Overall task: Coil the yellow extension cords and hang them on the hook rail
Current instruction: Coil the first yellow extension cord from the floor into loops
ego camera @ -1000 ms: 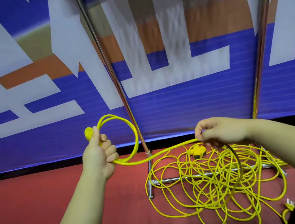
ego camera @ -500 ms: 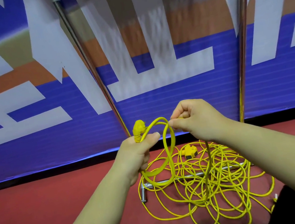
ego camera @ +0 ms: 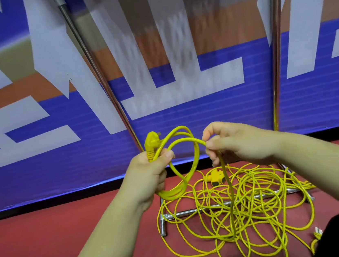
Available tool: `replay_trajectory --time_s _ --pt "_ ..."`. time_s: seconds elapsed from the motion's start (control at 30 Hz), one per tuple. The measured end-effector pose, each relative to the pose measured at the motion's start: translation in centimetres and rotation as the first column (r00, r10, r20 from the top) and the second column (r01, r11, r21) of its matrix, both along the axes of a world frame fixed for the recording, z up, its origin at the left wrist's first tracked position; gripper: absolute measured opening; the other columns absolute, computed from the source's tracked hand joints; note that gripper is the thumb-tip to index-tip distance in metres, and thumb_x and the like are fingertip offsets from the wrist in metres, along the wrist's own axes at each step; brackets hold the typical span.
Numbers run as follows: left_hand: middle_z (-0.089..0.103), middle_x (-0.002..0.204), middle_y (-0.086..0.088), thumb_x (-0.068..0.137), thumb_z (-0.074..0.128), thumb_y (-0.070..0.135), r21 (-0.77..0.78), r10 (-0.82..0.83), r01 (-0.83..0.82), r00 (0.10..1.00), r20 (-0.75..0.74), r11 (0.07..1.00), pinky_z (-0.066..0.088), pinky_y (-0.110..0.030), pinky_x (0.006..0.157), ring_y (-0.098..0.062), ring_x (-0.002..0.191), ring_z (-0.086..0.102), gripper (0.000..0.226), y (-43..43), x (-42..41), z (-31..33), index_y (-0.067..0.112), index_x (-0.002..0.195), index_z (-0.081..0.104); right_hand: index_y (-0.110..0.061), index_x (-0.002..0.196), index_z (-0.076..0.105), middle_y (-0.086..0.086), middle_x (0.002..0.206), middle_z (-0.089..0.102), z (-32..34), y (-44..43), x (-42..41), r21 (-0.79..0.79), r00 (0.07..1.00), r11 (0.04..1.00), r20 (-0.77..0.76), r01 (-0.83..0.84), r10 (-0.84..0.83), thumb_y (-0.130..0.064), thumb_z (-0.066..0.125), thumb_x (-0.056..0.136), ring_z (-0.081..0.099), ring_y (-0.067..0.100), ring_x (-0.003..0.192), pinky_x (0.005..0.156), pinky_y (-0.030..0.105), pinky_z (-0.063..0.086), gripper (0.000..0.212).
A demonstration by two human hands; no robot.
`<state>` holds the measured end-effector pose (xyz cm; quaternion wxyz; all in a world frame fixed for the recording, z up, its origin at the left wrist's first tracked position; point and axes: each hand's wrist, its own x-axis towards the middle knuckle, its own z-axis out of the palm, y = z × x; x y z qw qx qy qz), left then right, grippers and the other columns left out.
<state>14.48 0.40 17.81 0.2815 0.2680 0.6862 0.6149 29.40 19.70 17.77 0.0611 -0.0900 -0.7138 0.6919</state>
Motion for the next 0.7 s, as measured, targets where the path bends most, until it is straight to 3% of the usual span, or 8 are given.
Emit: replay_trajectory --time_s 0.13,0.23,0.33,0.43,0.53,0.63,0.7 --pt "0.019 0.061 0.000 0.098 0.059 0.013 0.051 0.015 -0.017 0.999 0.028 0.999 0.020 -0.017 0.038 -0.008 0.042 0.017 0.018 -0.7 -0.6 0.7 0.013 0.080 0.058 -0.013 0.106 0.050 0.003 0.074 0.065 -1.2 0.5 -0.4 0.085 0.994 0.992 0.061 -0.097 0.092 -0.015 0.050 0.103 0.069 0.026 0.093 0.096 0.050 0.049 0.004" --pt "0.022 0.052 0.006 0.100 0.057 0.013 0.087 0.054 -0.059 0.997 0.055 0.995 0.017 -0.017 0.036 -0.005 0.039 0.018 0.019 -1.3 -1.2 1.1 0.013 0.081 0.056 -0.014 0.107 0.051 0.006 0.082 0.067 -1.5 1.0 -0.7 0.080 0.989 0.987 0.076 -0.136 0.130 -0.020 0.054 0.098 0.066 0.026 0.090 0.085 0.046 0.048 0.011" --pt "0.023 0.048 0.009 0.102 0.053 0.014 0.139 0.089 -0.103 0.991 0.104 0.985 0.018 -0.016 0.034 -0.003 0.037 0.019 0.022 -1.9 -1.9 1.5 0.013 0.080 0.055 -0.014 0.107 0.051 0.005 0.086 0.069 -1.9 0.8 -1.2 0.187 0.974 0.958 0.102 -0.219 0.202 -0.011 0.050 0.102 0.063 0.019 0.085 0.080 0.034 0.048 0.006" --pt "0.021 0.048 0.010 0.100 0.055 0.017 0.207 0.160 -0.192 0.974 0.162 0.959 0.018 -0.015 0.034 -0.003 0.037 0.019 0.019 -2.6 -2.9 1.8 0.012 0.082 0.059 -0.011 0.104 0.059 0.004 0.082 0.068 -2.4 0.4 -1.2 0.180 0.975 0.963 0.134 -0.199 0.176 -0.008 0.053 0.101 0.063 0.015 0.074 0.072 0.029 0.051 0.008" --pt "0.018 0.052 0.009 0.095 0.062 0.027 0.204 0.243 -0.268 0.960 0.137 0.942 0.017 -0.017 0.036 -0.004 0.039 0.018 0.015 -3.1 -3.7 1.3 0.014 0.089 0.065 -0.013 0.106 0.071 0.002 0.075 0.069 -2.0 0.7 -1.1 0.160 0.991 0.987 0.126 0.031 -0.052 -0.015 0.064 0.095 0.055 0.008 0.055 0.050 0.022 0.043 0.013" --pt "0.017 0.052 0.009 0.100 0.055 0.038 0.205 0.292 -0.342 0.926 0.238 0.917 0.015 -0.017 0.036 -0.004 0.039 0.017 0.027 -3.5 -4.4 0.5 0.013 0.099 0.066 -0.013 0.101 0.074 0.002 0.069 0.064 -1.9 1.3 -1.3 -0.011 0.922 0.929 0.132 0.369 -0.365 -0.019 0.070 0.091 0.041 0.007 0.045 0.047 0.020 0.031 0.013" --pt "0.018 0.050 0.009 0.102 0.051 0.039 0.212 0.267 -0.335 0.918 0.294 0.918 0.017 -0.017 0.033 -0.003 0.037 0.017 0.030 -3.5 -4.4 0.4 0.014 0.093 0.063 -0.011 0.097 0.072 0.001 0.067 0.062 -1.8 1.0 -1.6 -0.110 0.861 0.864 0.212 0.491 -0.462 -0.020 0.070 0.091 0.040 0.007 0.045 0.044 0.018 0.030 0.012"
